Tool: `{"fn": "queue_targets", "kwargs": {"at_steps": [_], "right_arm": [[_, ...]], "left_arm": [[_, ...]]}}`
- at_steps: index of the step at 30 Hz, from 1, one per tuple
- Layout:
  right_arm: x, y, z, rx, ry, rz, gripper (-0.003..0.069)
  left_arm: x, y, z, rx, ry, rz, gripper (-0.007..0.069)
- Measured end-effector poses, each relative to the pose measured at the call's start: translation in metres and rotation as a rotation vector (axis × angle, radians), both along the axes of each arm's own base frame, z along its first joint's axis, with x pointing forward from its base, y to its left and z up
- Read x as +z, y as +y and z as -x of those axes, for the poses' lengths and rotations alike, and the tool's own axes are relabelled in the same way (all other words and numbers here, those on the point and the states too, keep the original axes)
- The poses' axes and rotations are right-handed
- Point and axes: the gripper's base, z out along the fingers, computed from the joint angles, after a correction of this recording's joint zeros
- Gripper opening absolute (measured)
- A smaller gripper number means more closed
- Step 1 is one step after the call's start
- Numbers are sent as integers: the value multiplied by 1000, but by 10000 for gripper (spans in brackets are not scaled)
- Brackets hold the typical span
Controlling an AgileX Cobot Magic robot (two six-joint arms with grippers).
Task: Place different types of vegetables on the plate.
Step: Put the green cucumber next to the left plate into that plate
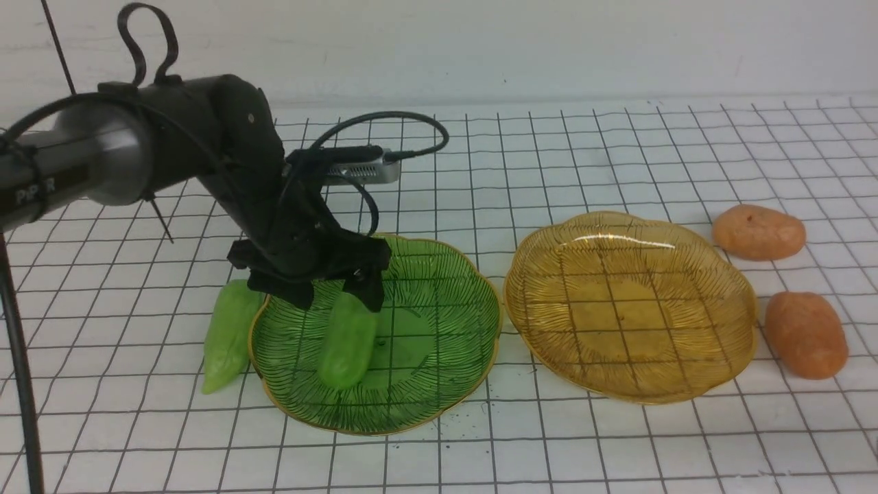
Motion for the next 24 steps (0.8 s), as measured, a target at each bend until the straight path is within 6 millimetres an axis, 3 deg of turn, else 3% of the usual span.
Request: {"fn": "queue_targets", "kwargs": {"at_steps": [4, 9, 13, 18, 24], "right_arm": [[0, 0, 0, 0, 0, 3, -15], [0, 0, 0, 0, -1, 3, -15], [1, 0, -1, -2, -11, 2, -15], [1, 0, -1, -3, -18, 2, -15], [1, 0, -1, -3, -19, 2, -15]], "left_arm": [[14, 8, -9, 28, -48, -28, 682], [25, 66, -30, 249, -104, -151, 682], [-4, 91, -41, 360, -24, -159, 676], [-41, 93, -49, 388, 61, -138, 633], [-58, 93, -55, 392, 66, -138, 541]]}}
